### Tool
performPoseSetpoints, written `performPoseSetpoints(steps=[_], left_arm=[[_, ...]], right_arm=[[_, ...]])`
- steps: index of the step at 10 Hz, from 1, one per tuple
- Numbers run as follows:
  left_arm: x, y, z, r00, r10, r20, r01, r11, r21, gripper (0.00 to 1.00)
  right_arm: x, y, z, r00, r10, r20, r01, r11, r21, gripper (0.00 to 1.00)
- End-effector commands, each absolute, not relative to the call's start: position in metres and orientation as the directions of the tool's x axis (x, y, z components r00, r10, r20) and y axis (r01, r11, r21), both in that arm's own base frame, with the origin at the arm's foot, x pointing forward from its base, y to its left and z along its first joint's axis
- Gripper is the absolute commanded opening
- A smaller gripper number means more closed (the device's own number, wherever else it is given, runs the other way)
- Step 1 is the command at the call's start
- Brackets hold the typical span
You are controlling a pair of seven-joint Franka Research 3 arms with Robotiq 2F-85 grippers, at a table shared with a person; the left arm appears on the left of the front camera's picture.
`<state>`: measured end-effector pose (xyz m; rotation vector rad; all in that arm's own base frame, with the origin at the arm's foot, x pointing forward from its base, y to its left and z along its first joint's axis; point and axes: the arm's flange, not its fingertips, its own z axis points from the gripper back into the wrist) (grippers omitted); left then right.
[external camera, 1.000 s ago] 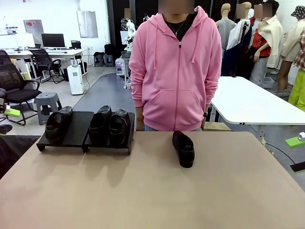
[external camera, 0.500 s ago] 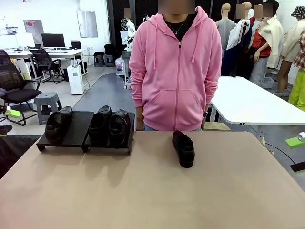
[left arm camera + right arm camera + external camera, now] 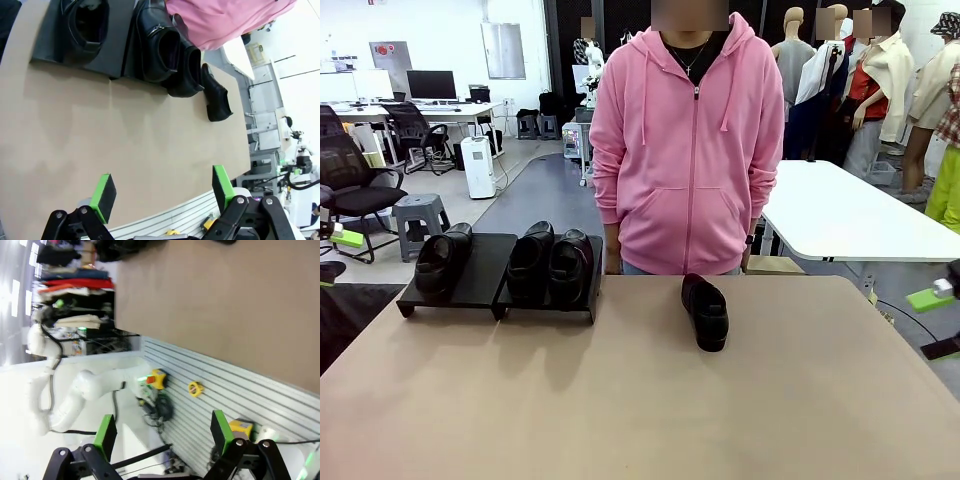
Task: Organize the shoes by placing them on the stand.
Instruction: Pick up one Shoe and place it in the middle of the table.
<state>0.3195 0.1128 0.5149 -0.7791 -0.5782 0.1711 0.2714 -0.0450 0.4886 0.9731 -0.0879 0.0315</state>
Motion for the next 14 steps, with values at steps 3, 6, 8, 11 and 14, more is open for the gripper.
performPoseSetpoints(steps=[3,6,8,11,14], left_arm=[[0.318,0.113,0.514,0.834,0.356,0.422,0.058,0.703,-0.709,1.0],[0.318,0.113,0.514,0.834,0.356,0.422,0.058,0.703,-0.709,1.0],[0.318,0.113,0.514,0.834,0.356,0.422,0.058,0.703,-0.709,1.0],[0.318,0.113,0.514,0.834,0.356,0.422,0.058,0.703,-0.709,1.0],[0.318,0.113,0.514,0.834,0.356,0.422,0.058,0.703,-0.709,1.0]], right_arm=[[0.455,0.149,0.518,0.975,0.212,-0.065,-0.162,0.882,0.442,1.0],[0.471,0.221,0.478,0.984,0.18,0.007,-0.178,0.963,0.205,1.0],[0.474,0.229,0.475,0.975,0.222,-0.008,-0.21,0.932,0.296,1.0],[0.492,0.225,0.47,0.992,0.119,0.045,-0.125,0.976,0.179,1.0],[0.575,0.275,0.456,0.999,-0.005,0.044,0.003,0.999,0.033,1.0]])
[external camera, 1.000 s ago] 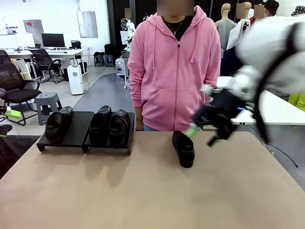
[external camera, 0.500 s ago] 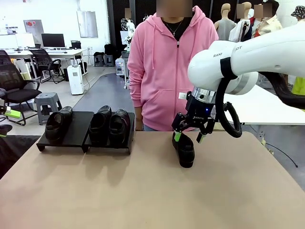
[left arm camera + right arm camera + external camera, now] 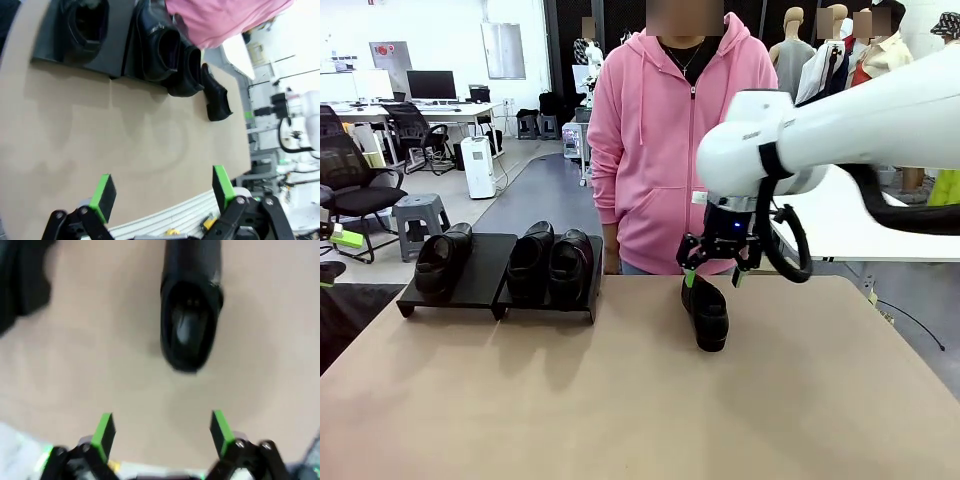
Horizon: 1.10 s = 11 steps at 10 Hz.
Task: Organize the shoes by placing them on the stand.
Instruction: Pick up one Shoe and place it in the middle of the table.
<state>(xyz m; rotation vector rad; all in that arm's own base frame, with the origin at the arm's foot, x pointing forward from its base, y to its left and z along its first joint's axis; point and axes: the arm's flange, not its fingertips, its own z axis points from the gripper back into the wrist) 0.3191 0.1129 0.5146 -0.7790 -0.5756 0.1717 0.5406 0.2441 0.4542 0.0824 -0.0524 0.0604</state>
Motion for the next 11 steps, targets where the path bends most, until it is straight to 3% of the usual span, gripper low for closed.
performPoseSetpoints(steps=[1,7,11], left_arm=[[0.318,0.113,0.514,0.834,0.356,0.422,0.058,0.703,-0.709,1.0],[0.318,0.113,0.514,0.834,0.356,0.422,0.058,0.703,-0.709,1.0],[0.318,0.113,0.514,0.834,0.356,0.422,0.058,0.703,-0.709,1.0]], right_arm=[[0.593,0.284,0.442,0.998,-0.057,0.006,0.057,0.998,0.003,1.0],[0.636,0.293,0.362,0.972,-0.189,-0.137,0.18,0.981,-0.073,1.0],[0.635,0.29,0.348,0.989,-0.104,-0.104,0.101,0.994,-0.032,1.0]])
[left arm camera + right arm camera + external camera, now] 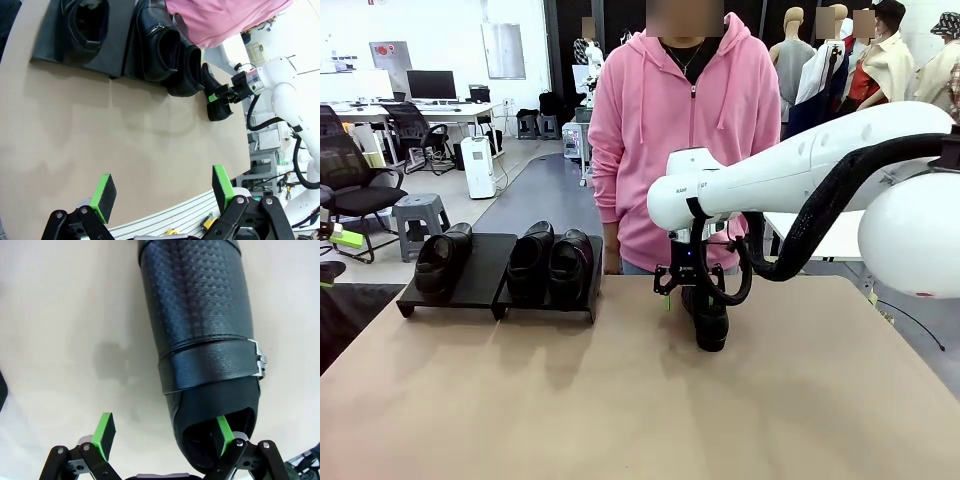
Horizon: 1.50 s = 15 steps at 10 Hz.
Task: Organize the shoes by placing them on the stand.
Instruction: Pick up one Shoe and place it in the middle of the table.
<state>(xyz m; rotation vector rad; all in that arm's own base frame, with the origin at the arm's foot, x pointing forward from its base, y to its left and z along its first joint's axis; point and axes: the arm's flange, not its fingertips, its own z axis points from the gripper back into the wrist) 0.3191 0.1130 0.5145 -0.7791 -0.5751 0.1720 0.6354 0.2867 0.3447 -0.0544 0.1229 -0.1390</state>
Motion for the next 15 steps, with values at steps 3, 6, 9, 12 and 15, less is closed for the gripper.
performPoseSetpoints(steps=[3,6,9,12,15], left_arm=[[0.318,0.113,0.514,0.834,0.356,0.422,0.058,0.703,-0.709,1.0],[0.318,0.113,0.514,0.834,0.356,0.422,0.058,0.703,-0.709,1.0],[0.318,0.113,0.514,0.834,0.356,0.422,0.058,0.703,-0.709,1.0],[0.318,0.113,0.514,0.834,0.356,0.422,0.058,0.703,-0.709,1.0],[0.318,0.113,0.514,0.834,0.356,0.422,0.058,0.703,-0.709,1.0]], right_arm=[[0.63,0.295,0.346,0.997,-0.018,-0.073,0.012,0.997,-0.075,0.0],[0.628,0.296,0.347,0.999,0.009,-0.05,-0.013,0.996,-0.084,0.0],[0.626,0.294,0.346,0.999,0.008,-0.046,-0.011,0.997,-0.073,0.0],[0.622,0.285,0.349,0.999,-0.007,-0.035,0.004,0.997,-0.072,0.0],[0.578,0.262,0.4,0.999,0.046,-0.028,-0.047,0.998,-0.047,0.0]])
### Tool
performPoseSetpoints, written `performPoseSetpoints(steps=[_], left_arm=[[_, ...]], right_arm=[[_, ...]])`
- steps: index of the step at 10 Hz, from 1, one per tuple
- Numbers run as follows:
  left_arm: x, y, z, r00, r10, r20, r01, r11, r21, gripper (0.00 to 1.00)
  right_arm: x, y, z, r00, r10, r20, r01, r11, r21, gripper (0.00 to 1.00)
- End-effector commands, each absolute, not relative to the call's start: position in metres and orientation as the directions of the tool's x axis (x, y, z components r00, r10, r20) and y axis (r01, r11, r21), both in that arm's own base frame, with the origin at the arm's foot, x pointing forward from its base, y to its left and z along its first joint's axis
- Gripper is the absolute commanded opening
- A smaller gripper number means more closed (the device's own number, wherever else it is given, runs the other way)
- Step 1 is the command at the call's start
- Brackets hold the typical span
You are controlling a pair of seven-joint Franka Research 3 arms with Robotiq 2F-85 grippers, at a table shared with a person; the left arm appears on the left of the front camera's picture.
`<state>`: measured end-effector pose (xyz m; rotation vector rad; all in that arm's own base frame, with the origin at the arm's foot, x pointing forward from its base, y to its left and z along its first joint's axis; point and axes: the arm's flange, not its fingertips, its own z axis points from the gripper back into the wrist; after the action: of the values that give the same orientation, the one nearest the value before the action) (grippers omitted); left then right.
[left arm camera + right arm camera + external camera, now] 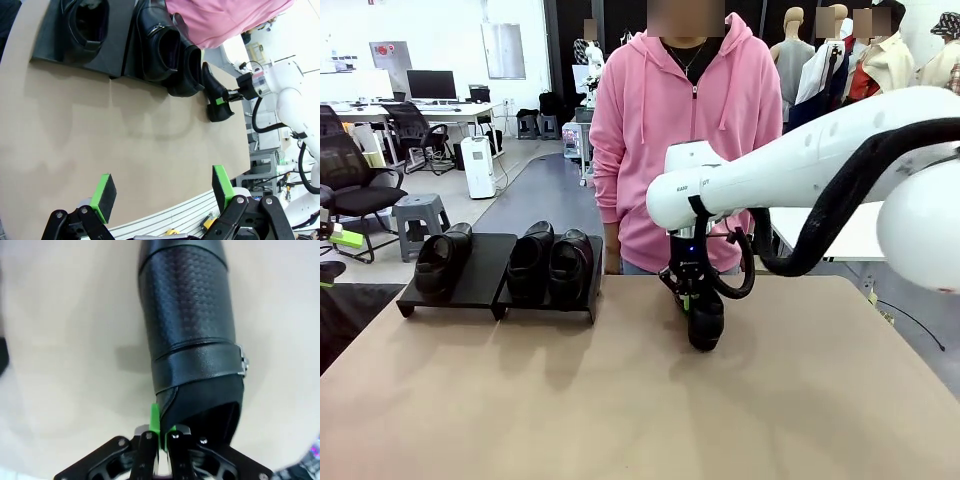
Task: Organize the shoes by placing them on the stand.
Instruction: Pick up one Shoe and place it in the middle of the table.
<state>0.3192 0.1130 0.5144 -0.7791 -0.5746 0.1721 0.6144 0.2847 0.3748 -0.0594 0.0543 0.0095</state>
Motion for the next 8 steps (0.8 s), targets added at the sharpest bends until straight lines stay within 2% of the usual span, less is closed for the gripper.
performPoseSetpoints(steps=[1,2,3,4,5,6,7,8], left_arm=[[0.318,0.113,0.514,0.834,0.356,0.422,0.058,0.703,-0.709,1.0],[0.318,0.113,0.514,0.834,0.356,0.422,0.058,0.703,-0.709,1.0],[0.318,0.113,0.514,0.834,0.356,0.422,0.058,0.703,-0.709,1.0],[0.318,0.113,0.514,0.834,0.356,0.422,0.058,0.703,-0.709,1.0],[0.318,0.113,0.514,0.834,0.356,0.422,0.058,0.703,-0.709,1.0],[0.318,0.113,0.514,0.834,0.356,0.422,0.058,0.703,-0.709,1.0],[0.318,0.113,0.514,0.834,0.356,0.422,0.058,0.703,-0.709,1.0],[0.318,0.113,0.514,0.834,0.356,0.422,0.058,0.703,-0.709,1.0]], right_arm=[[0.539,0.247,0.43,0.997,0.057,-0.048,-0.059,0.998,-0.039,0.0],[0.489,0.233,0.453,0.981,0.132,-0.14,-0.134,0.991,-0.006,0.0],[0.432,0.218,0.465,0.969,0.151,-0.193,-0.146,0.988,0.041,0.0],[0.396,0.21,0.466,0.981,0.082,-0.177,-0.073,0.996,0.059,0.0],[0.375,0.204,0.462,0.988,0.011,-0.157,0.001,0.997,0.08,0.0],[0.369,0.196,0.458,0.991,-0.11,-0.078,0.12,0.983,0.142,0.0],[0.386,0.188,0.455,0.99,-0.11,-0.086,0.124,0.976,0.178,0.0],[0.37,0.205,0.462,0.984,0.007,-0.176,0.007,0.997,0.076,0.0]])
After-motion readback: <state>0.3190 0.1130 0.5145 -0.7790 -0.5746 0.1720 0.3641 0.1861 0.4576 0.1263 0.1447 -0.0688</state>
